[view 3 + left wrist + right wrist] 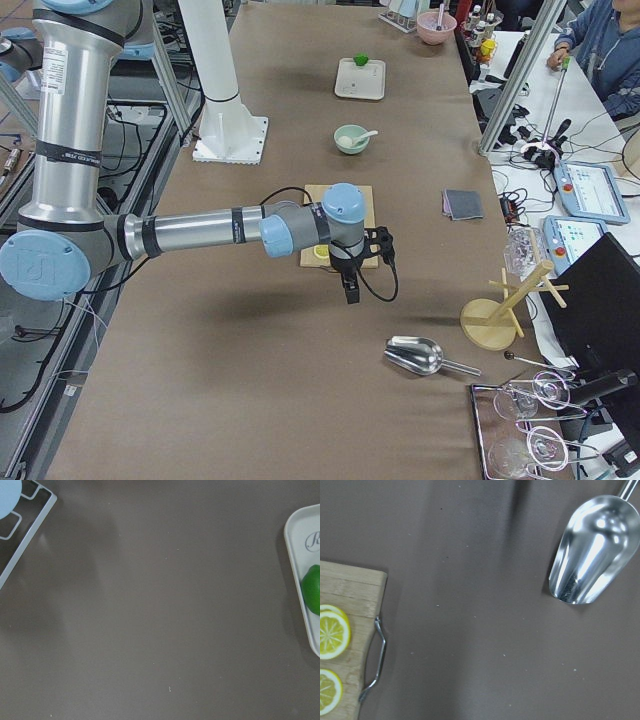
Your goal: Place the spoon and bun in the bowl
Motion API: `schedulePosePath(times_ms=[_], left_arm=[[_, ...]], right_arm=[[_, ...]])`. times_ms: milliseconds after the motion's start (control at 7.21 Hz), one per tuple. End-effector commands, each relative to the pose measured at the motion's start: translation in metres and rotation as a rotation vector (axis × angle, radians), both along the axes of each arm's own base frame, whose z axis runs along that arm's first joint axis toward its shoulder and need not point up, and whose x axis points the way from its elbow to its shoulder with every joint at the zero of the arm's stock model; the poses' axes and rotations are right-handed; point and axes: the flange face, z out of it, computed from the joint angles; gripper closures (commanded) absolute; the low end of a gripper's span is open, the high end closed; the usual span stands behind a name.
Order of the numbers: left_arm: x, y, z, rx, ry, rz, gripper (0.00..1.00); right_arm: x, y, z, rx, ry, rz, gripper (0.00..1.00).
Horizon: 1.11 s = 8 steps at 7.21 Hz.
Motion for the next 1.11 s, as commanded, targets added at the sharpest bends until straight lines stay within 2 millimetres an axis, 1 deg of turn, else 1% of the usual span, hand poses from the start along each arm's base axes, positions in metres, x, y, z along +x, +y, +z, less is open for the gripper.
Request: schedulePosePath(times_ms=[0,139,277,416,554,693,970], left_arm=[[-0.004,0.003,0.0,-0.056,0.054,-0.012,0.01],[-0.001,0.002,0.001,-0.12,0.103,-0.01,0.01],[-0.004,0.009,-0.004,-0.104,0.113,-0.01,0.01],[-0.005,0.009,-0.008,-0.094,0.106,-0.008,0.01],[-0.004,0.005,-0.014,-0.08,0.117,-0.005,0.01],[-0.004,0.007,-0.012,-0.086,0.117,-0.005,0.01],[-0.003,0.007,-0.008,-0.098,0.116,-0.004,0.01]], right_arm=[[0.017,-0.003,0.021,-0.002,0.012,-0.002,0.0],[0.026,-0.002,0.016,0.005,-0.001,0.015,0.0],[0.026,0.001,0.022,-0.008,-0.005,0.014,0.0],[0.025,0.002,0.029,-0.021,-0.002,0.014,0.0],[0.025,-0.001,0.034,-0.028,-0.001,0.014,0.0],[0.026,0.002,0.036,-0.03,-0.002,0.015,0.0],[0.026,0.003,0.032,-0.02,-0.005,0.015,0.0]])
